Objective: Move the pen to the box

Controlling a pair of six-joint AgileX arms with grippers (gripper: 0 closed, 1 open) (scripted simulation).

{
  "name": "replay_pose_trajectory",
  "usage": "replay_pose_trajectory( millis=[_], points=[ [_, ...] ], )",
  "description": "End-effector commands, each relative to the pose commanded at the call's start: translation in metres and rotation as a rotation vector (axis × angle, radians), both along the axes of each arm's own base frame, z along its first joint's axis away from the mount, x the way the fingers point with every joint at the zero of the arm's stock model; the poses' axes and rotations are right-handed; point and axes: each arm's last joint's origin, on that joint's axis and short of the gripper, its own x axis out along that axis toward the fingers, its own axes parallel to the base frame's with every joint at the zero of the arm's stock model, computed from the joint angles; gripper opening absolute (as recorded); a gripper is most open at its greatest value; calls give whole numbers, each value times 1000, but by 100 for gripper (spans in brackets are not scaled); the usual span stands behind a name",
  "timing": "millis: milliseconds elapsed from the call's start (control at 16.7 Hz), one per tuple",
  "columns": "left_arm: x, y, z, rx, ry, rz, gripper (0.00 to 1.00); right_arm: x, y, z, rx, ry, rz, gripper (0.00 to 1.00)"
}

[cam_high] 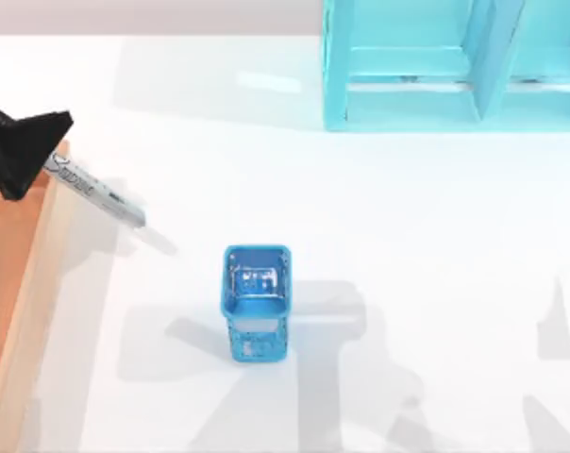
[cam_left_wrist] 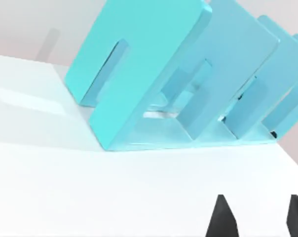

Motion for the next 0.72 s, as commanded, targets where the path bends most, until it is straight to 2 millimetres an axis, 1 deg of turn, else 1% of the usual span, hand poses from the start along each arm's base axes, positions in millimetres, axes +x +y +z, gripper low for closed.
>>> replay_pose_trajectory(
  millis=[180,360,540,720],
  points=[
    [0,-1,-1,1,3,-3,0,0,0,0,0,0,0,100],
    [6,0,7,35,-25,-33,0,0,0,0,0,0,0,100],
    [19,12,27,131,-87,-38,0,0,0,0,0,0,0,100],
    [36,37,59,295,-170,-11,0,0,0,0,0,0,0,100]
  ],
)
